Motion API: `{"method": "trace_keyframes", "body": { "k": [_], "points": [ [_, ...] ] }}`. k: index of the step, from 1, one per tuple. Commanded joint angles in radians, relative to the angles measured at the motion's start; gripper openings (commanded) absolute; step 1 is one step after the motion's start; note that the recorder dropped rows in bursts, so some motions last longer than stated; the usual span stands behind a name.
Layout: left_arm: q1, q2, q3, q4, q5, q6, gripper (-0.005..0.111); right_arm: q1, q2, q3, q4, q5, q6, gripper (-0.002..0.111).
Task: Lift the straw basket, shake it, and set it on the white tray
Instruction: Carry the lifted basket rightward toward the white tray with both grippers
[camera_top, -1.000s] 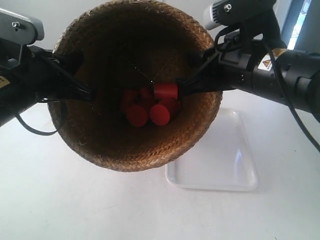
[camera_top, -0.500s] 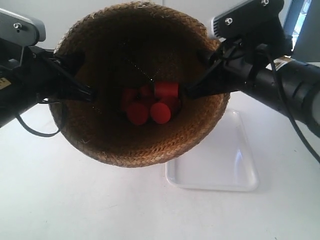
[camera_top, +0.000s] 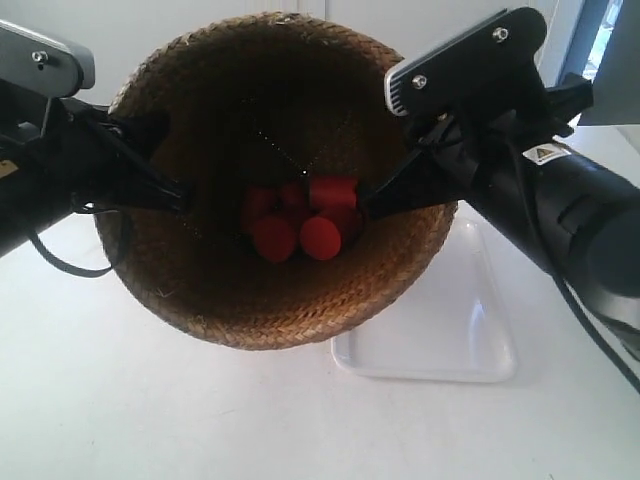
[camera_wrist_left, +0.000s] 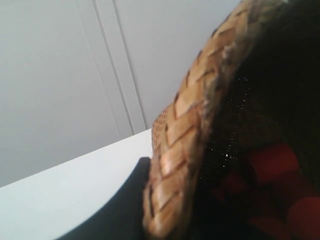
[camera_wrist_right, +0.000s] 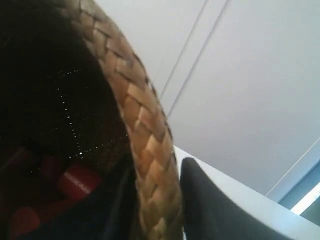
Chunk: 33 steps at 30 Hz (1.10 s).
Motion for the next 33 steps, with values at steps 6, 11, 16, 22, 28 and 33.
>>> {"method": "trace_keyframes", "body": {
  "k": [6,11,16,22,28,33],
  "points": [
    [-0.464,-0.287,0.116,-0.255,-0.248,0.413,0.000,0.534,-0.276,0.009,0.336,-0.363,-0.400,0.000],
    [-0.240,-0.052,-0.026,-0.448,-0.341,0.514,0.000,0.217,-0.015,-0.087,0.242,-0.353,-0.299,0.000],
    [-0.225,-0.064,-0.058,-0.427,-0.107,0.499,0.000,0.202,0.007,-0.136,0.331,-0.209,-0.303,0.000],
    [-0.231,-0.096,-0.058,-0.470,-0.053,0.503,0.000,0.209,-0.016,-0.136,0.403,-0.224,-0.338,0.000],
    [-0.234,-0.106,-0.058,-0.548,-0.036,0.577,0.000,0.223,-0.023,-0.138,0.468,-0.214,-0.439,0.000],
    [-0.415,-0.285,-0.058,-0.696,0.017,0.777,0.000,0.470,-0.195,-0.137,0.645,-0.396,-0.622,0.000]
  ]
}}
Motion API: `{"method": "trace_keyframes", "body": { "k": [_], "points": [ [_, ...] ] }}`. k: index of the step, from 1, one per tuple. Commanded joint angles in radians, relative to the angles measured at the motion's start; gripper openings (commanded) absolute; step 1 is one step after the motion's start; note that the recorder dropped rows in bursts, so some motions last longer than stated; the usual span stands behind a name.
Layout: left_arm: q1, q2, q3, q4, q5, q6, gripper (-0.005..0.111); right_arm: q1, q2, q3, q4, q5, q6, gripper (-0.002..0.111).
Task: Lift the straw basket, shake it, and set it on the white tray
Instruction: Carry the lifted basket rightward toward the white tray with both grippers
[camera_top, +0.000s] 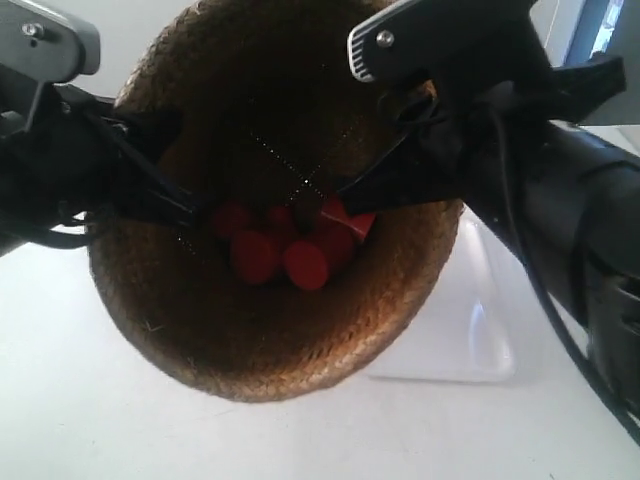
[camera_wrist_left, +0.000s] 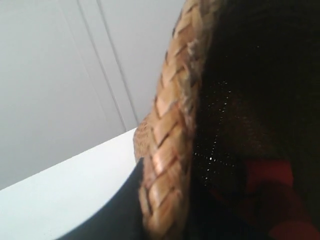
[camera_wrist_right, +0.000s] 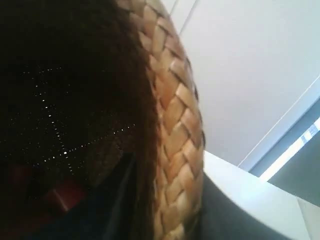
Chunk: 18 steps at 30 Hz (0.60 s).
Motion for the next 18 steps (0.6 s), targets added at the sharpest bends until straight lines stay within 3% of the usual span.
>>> {"method": "trace_keyframes", "body": {
  "k": [1,4,5,6,7,9,11,17,18],
  "points": [
    [-0.187,-0.168,-0.010,-0.028,0.051,0.130,0.000,0.224,-0.165,-0.011,0.067,-0.068,-0.110,0.000],
    [-0.265,-0.161,-0.010,-0.013,-0.032,0.128,0.000,0.272,-0.177,-0.008,0.026,-0.002,-0.099,0.000],
    [-0.200,-0.048,-0.012,0.015,-0.286,0.072,0.000,0.174,-0.067,0.028,-0.241,-0.160,0.127,0.000],
    [-0.109,0.039,-0.034,0.055,-0.355,0.023,0.000,0.066,0.009,0.030,-0.315,-0.200,0.219,0.000],
    [0.032,0.150,-0.100,0.025,-0.139,0.036,0.000,-0.111,0.125,-0.030,-0.264,0.008,0.205,0.000],
    [0.111,0.159,-0.148,-0.117,0.308,0.178,0.000,-0.151,0.168,-0.068,-0.021,0.115,0.018,0.000],
    [0.100,0.142,-0.148,-0.119,0.221,0.164,0.000,-0.129,0.147,-0.061,-0.026,0.086,0.029,0.000],
    [0.100,0.132,-0.148,-0.121,0.205,0.161,0.000,-0.119,0.094,-0.057,-0.043,0.097,0.015,0.000],
    [0.097,0.124,-0.148,-0.140,0.179,0.166,0.000,-0.100,0.069,-0.066,0.030,0.050,-0.051,0.000]
  ]
}}
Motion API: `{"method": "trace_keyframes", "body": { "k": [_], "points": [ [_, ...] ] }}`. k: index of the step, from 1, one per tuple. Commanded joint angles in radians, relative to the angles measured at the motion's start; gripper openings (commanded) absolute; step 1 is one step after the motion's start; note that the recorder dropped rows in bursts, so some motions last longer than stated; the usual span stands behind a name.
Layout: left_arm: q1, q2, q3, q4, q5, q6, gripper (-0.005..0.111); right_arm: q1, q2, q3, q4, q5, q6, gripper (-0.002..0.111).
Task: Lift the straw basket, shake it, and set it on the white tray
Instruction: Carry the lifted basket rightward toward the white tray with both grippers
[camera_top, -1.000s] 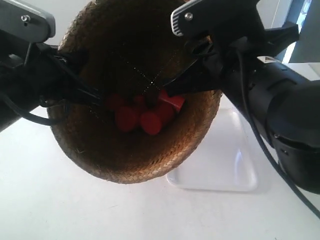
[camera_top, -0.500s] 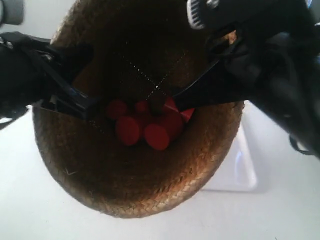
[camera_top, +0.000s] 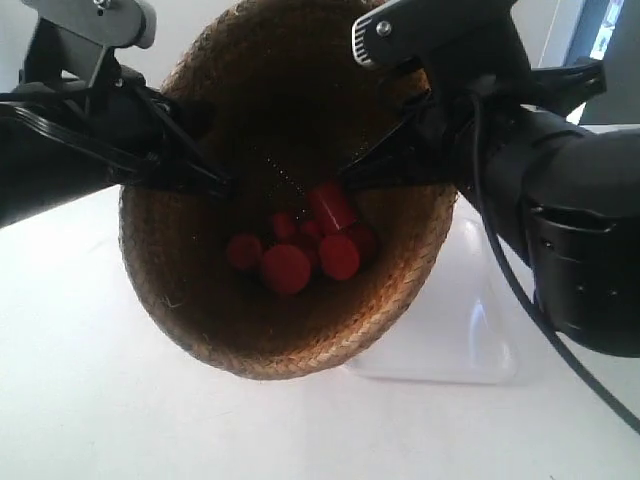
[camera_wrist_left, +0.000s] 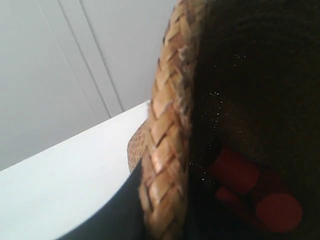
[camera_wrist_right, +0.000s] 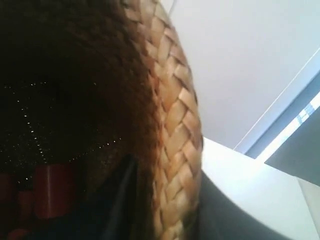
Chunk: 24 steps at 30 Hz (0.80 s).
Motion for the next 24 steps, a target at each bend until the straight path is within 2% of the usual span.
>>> {"method": "trace_keyframes", "body": {
  "k": [1,2,3,4,6,7,8,9,10,11,13,14,24],
  "points": [
    [-0.034,-0.051,-0.011,-0.063,0.016,0.098,0.000,0.078,-0.078,-0.032,0.129,-0.111,-0.218,0.000],
    [-0.100,-0.136,-0.011,-0.199,0.030,0.257,0.000,0.199,-0.170,-0.037,0.178,-0.222,-0.302,0.000],
    [-0.168,-0.214,-0.011,-0.269,0.015,0.361,0.000,0.319,-0.258,-0.025,0.178,-0.242,-0.306,0.000],
    [-0.266,-0.284,-0.011,-0.308,-0.019,0.409,0.000,0.431,-0.345,-0.014,0.178,-0.204,-0.292,0.000],
    [-0.357,-0.314,0.001,-0.291,-0.098,0.400,0.000,0.490,-0.388,0.017,0.152,-0.165,-0.264,0.000],
    [-0.366,-0.299,0.015,-0.213,-0.163,0.357,0.000,0.478,-0.375,0.061,0.064,-0.186,-0.201,0.000],
    [-0.346,-0.248,0.038,-0.077,-0.269,0.220,0.000,0.438,-0.335,0.109,-0.105,-0.243,-0.052,0.000],
    [-0.289,-0.173,0.055,0.052,-0.364,0.063,0.000,0.330,-0.260,0.161,-0.237,-0.337,0.094,0.000],
    [-0.216,-0.114,0.055,0.117,-0.368,-0.023,0.000,0.243,-0.207,0.168,-0.295,-0.337,0.165,0.000],
    [-0.154,-0.055,0.035,0.137,-0.290,-0.050,0.000,0.147,-0.159,0.160,-0.291,-0.295,0.175,0.000],
    [-0.102,-0.016,-0.016,0.015,-0.100,0.029,0.000,0.056,-0.093,0.106,-0.143,-0.159,0.121,0.000],
    [-0.099,-0.019,-0.018,-0.027,-0.048,0.087,0.000,0.051,-0.088,0.094,-0.099,-0.131,0.090,0.000],
    [-0.103,-0.075,-0.014,-0.114,-0.086,0.097,0.000,0.049,-0.097,0.094,-0.080,0.017,0.080,0.000]
  ]
}}
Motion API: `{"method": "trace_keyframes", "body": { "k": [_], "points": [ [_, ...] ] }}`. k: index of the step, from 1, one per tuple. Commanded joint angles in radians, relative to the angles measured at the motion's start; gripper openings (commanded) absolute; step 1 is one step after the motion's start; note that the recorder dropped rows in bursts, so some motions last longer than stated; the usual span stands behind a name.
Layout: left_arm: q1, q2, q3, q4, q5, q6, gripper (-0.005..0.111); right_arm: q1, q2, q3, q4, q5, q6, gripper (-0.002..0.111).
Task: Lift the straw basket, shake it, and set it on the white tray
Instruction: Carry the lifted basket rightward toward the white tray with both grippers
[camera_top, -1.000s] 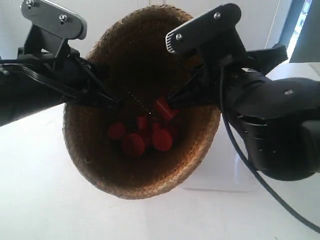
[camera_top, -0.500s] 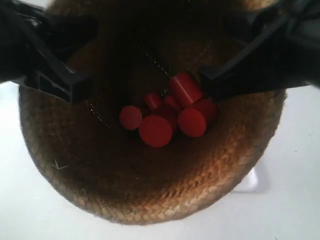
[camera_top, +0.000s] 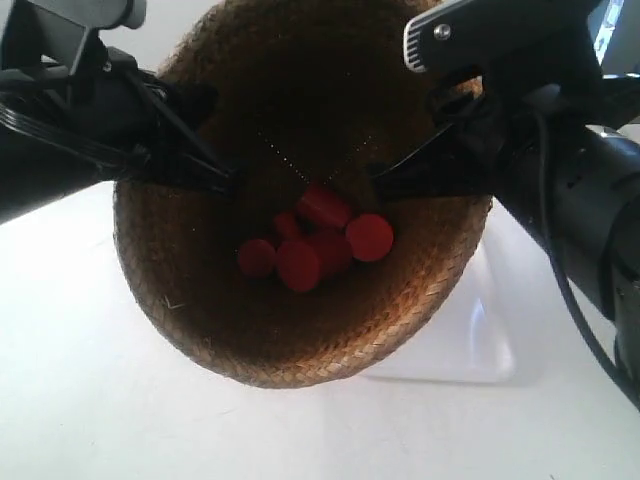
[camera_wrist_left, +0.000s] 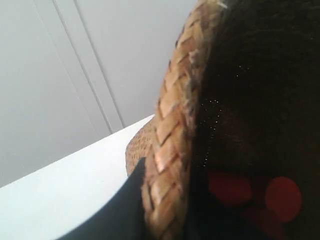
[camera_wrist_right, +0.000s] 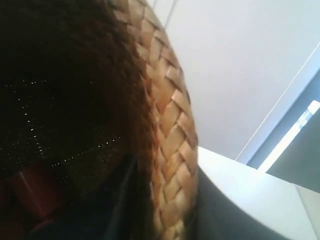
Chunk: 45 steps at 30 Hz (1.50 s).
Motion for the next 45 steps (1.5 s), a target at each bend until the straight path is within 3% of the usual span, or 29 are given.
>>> {"method": "trace_keyframes", "body": {
  "k": [1,4,6,9,13,15,16,18,19,20,21,22,23,31,32,33,34,35,38,40,41,42,43,44,45],
  "points": [
    [0.002,-0.003,-0.010,-0.042,0.014,0.030,0.000,-0.008,0.037,-0.008,-0.012,0.074,-0.006,0.000],
    [0.002,0.018,0.009,0.011,0.012,0.046,0.000,-0.008,0.071,-0.008,-0.013,0.013,-0.006,0.000],
    [-0.016,-0.005,0.016,-0.013,-0.012,0.104,0.000,0.024,0.038,-0.012,0.056,-0.064,-0.106,0.000],
    [-0.120,-0.123,0.016,-0.105,-0.046,0.222,0.000,0.166,-0.103,-0.024,0.212,-0.162,-0.232,0.000],
    [-0.302,-0.293,0.020,-0.118,-0.028,0.248,0.000,0.361,-0.314,-0.011,0.243,0.019,-0.266,0.000],
    [-0.353,-0.306,0.032,-0.105,-0.072,0.245,0.000,0.376,-0.329,0.024,0.150,0.013,-0.245,0.000],
    [-0.356,-0.282,0.050,-0.030,-0.142,0.211,0.000,0.354,-0.303,0.055,0.026,-0.062,-0.151,0.000],
    [-0.274,-0.170,0.096,0.151,-0.395,0.012,0.000,0.259,-0.198,0.110,-0.191,-0.213,0.113,0.000],
    [-0.197,-0.094,0.103,0.210,-0.413,-0.082,0.000,0.176,-0.126,0.115,-0.246,-0.193,0.178,0.000],
    [-0.060,0.023,0.081,0.202,-0.243,-0.097,0.000,0.029,-0.012,0.083,-0.217,-0.059,0.171,0.000],
    [-0.036,0.050,0.071,0.145,-0.161,-0.055,0.000,-0.001,0.029,0.057,-0.131,-0.019,0.124,0.000],
    [-0.032,0.057,0.070,0.012,-0.080,0.047,0.000,-0.003,0.056,0.038,-0.022,-0.034,0.054,0.000],
    [-0.035,0.057,0.074,-0.006,-0.083,0.053,0.000,-0.003,0.056,0.040,-0.019,-0.049,0.051,0.000],
    [-0.033,0.061,0.079,0.006,-0.076,0.037,0.000,0.004,0.041,0.044,-0.052,0.010,0.029,0.000],
    [-0.046,0.039,0.079,-0.032,-0.085,0.093,0.000,0.022,0.020,0.044,-0.021,-0.022,-0.014,0.000],
    [-0.098,-0.031,0.079,-0.111,-0.114,0.227,0.000,0.100,-0.062,0.037,0.085,-0.113,-0.116,0.000],
    [-0.155,-0.084,0.079,-0.168,-0.149,0.301,0.000,0.158,-0.121,0.033,0.138,-0.150,-0.165,0.000],
    [-0.251,-0.189,0.079,-0.208,-0.170,0.357,0.000,0.283,-0.245,0.033,0.174,-0.139,-0.206,0.000],
    [-0.428,-0.331,0.079,-0.195,-0.118,0.374,0.000,0.432,-0.406,0.044,0.145,-0.003,-0.206,0.000],
    [-0.482,-0.356,0.105,-0.101,-0.147,0.351,0.000,0.461,-0.432,0.078,0.011,-0.044,-0.184,0.000],
    [-0.468,-0.311,0.136,0.020,-0.256,0.253,0.000,0.433,-0.392,0.126,-0.147,-0.212,-0.036,0.000],
    [-0.409,-0.227,0.174,0.165,-0.465,0.049,0.000,0.388,-0.316,0.173,-0.243,-0.371,0.105,0.000],
    [-0.307,-0.128,0.192,0.264,-0.576,-0.115,0.000,0.301,-0.234,0.201,-0.312,-0.371,0.216,0.000],
    [-0.214,-0.058,0.191,0.320,-0.531,-0.170,0.000,0.200,-0.157,0.204,-0.353,-0.363,0.255,0.000],
    [-0.110,0.009,0.164,0.352,-0.360,-0.175,0.000,0.124,-0.099,0.186,-0.367,-0.241,0.263,0.000]
  ]
}}
